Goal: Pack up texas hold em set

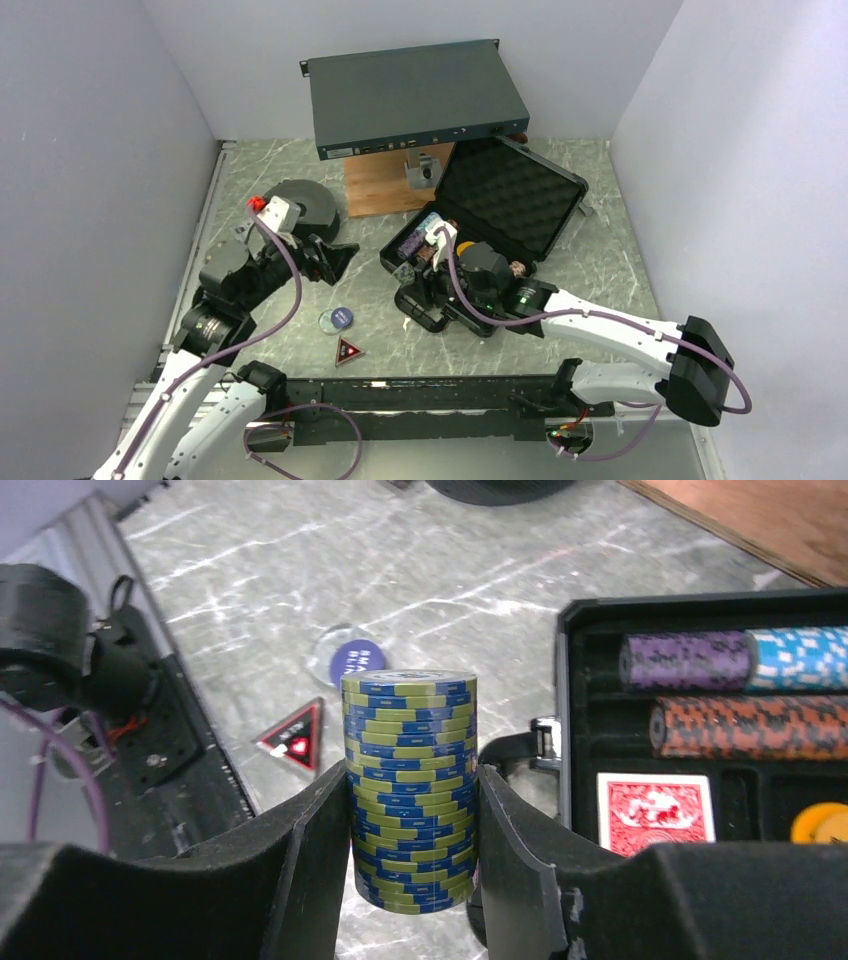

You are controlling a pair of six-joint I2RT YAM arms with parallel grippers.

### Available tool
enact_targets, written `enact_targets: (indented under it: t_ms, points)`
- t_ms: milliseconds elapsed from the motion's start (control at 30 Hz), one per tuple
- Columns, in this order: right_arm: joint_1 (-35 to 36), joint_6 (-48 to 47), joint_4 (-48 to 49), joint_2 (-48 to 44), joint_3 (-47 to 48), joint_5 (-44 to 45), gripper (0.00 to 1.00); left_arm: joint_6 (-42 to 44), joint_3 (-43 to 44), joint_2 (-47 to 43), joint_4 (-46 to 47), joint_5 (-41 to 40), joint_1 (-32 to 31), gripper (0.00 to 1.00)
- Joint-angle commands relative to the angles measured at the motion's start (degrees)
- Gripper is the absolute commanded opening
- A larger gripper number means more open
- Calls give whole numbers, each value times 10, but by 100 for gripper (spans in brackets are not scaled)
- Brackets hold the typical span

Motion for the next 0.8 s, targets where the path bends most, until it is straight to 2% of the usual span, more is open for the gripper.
enact_targets:
  t_ms: [0,133,367,500,767]
  points:
    - [-5,14,125,-52,-17,-69,0,-103,-7,32,110,160,2,86]
    - [-7,18,140,-71,-25,-85,0,-154,-13,47,166,216,2,83]
    - [-12,32,169,-88,-25,-111,0,-219,-31,62,228,265,2,74]
    - [-12,38,183,-87,-15,-120,0,-237,-52,58,248,270,1,62]
    - [-13,51,214,-68,6,-196,0,-259,-91,42,287,282,-6,64]
